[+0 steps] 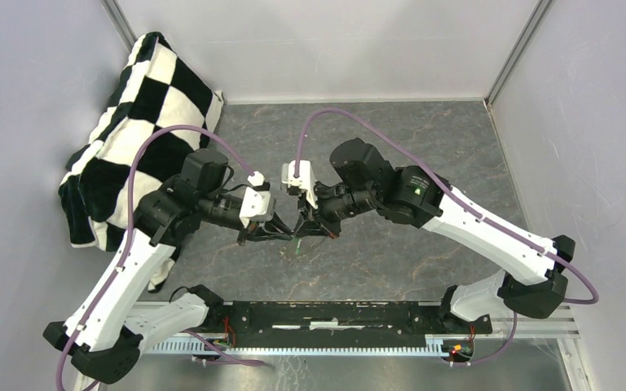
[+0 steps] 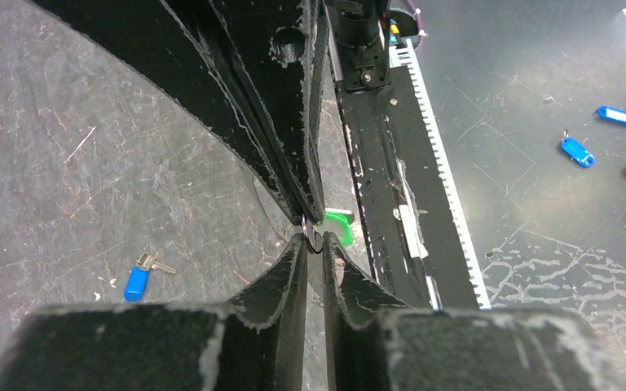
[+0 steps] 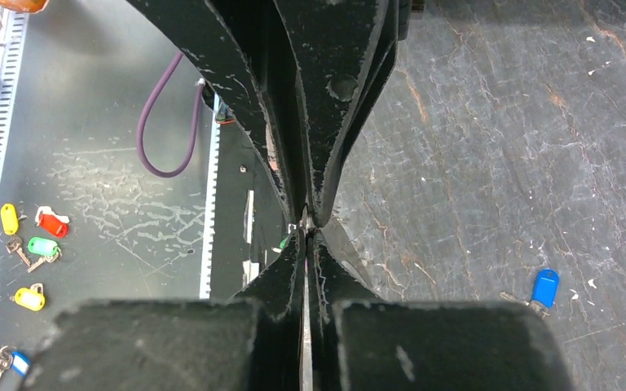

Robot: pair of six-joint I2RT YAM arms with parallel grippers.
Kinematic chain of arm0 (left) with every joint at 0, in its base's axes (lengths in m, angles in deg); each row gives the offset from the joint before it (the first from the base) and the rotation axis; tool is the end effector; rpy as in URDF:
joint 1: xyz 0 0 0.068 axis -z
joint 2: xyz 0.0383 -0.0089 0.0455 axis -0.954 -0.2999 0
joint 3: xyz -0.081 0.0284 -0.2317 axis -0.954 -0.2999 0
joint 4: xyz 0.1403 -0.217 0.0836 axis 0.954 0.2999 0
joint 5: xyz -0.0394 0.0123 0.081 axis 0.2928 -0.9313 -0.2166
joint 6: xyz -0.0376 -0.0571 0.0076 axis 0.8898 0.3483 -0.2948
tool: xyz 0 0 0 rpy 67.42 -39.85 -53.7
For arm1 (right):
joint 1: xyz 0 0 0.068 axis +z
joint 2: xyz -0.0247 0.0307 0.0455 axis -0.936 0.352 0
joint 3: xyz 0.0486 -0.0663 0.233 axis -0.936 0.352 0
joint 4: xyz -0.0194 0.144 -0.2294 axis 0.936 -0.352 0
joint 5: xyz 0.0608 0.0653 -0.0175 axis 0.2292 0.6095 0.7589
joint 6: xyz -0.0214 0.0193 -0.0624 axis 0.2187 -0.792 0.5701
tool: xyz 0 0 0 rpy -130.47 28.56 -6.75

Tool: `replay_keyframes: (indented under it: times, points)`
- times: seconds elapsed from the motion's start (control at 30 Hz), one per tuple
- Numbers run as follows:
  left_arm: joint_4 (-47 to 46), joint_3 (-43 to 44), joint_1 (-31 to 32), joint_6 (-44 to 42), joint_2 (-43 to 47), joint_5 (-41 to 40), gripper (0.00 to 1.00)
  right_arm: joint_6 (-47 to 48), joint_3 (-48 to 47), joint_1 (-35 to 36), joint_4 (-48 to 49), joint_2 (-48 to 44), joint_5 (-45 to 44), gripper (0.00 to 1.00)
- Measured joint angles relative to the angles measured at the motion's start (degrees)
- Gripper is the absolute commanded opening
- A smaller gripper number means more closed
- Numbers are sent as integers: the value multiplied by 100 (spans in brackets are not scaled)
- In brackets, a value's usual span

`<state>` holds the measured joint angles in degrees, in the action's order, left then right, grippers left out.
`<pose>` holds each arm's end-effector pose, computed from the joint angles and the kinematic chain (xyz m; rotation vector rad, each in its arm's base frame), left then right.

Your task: Put the keys on the keyring

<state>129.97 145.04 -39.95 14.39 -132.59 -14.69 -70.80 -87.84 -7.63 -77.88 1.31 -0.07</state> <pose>0.1337 -0.1413 0.3768 1.6138 1.3012 -1.0369 0.1284 0.2956 0.3963 -1.5113 1.6743 1.0855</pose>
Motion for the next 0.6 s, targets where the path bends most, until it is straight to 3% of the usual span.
replay_keyframes:
  times: [0.27,0.43,0.6]
  points:
    - [103,120,0,-37,-85,-9,27,87,-181,61,-149,131,-85,0]
    - [125,146,0,-37,-68,-22,19,114,-195,87,-162,131,-87,0]
    - [142,153,0,-35,-59,-31,2,129,-302,101,-243,190,-87,0]
